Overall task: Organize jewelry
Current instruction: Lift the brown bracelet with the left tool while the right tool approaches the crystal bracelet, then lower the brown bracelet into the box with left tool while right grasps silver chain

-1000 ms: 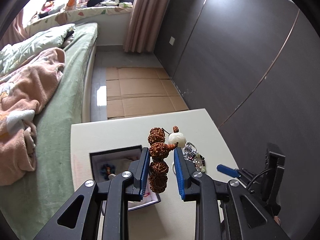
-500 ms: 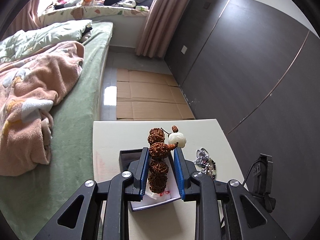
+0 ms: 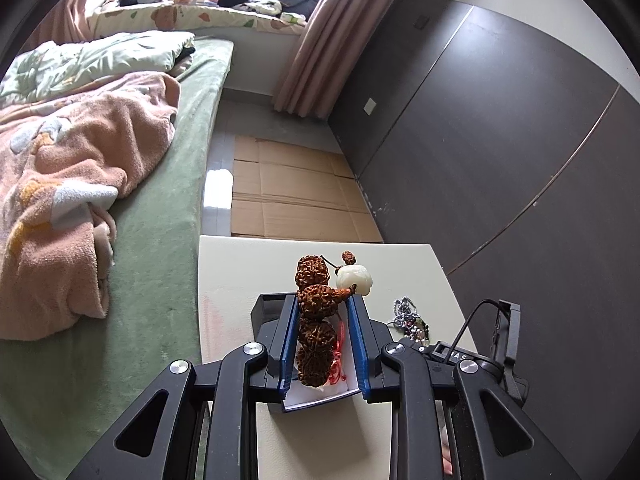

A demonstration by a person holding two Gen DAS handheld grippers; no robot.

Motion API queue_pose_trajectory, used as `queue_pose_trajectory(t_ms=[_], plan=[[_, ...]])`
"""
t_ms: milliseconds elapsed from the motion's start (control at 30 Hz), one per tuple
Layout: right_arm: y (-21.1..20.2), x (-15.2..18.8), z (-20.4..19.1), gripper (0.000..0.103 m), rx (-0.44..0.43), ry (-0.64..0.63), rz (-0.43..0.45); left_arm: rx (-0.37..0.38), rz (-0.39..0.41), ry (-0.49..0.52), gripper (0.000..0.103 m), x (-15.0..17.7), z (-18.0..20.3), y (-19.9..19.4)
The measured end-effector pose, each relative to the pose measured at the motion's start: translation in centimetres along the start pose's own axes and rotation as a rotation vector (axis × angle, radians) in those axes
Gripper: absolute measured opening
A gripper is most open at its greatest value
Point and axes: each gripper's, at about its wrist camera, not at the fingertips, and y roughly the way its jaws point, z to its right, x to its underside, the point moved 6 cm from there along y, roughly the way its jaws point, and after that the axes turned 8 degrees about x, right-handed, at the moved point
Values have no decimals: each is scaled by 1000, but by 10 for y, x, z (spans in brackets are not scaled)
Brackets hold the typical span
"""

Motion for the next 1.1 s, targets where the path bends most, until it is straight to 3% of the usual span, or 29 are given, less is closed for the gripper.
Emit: queue_pose_trajectory(t_ms=[133,233,367,867,900,967,1033,1100], plan=[[4,-2,0,33,38,40,23,4,1,-2,26,1,-1,-2],[4,-4,2,26,62,74,39,13,-3,-3,26,2,-1,0],[8,-6,8,5,87,103,44,28,-15,1,26,4,4,5],[-55,-2,-19,4,-67,-53,151,115,-76,11,26,12,27,42],[-57,-1,-22,4,-76,-63,154,111,-82,16,27,14,25,47],[-62,2,-28,4,-84,-85,158,54,-140,31,42,22,16,61],[-66,4,-32,4,-86,-108,164,-38,-169,13,43,27,-4,70],[-69,8,-36,4,-88,-126,166,-43,-154,-17,43,27,-14,67]])
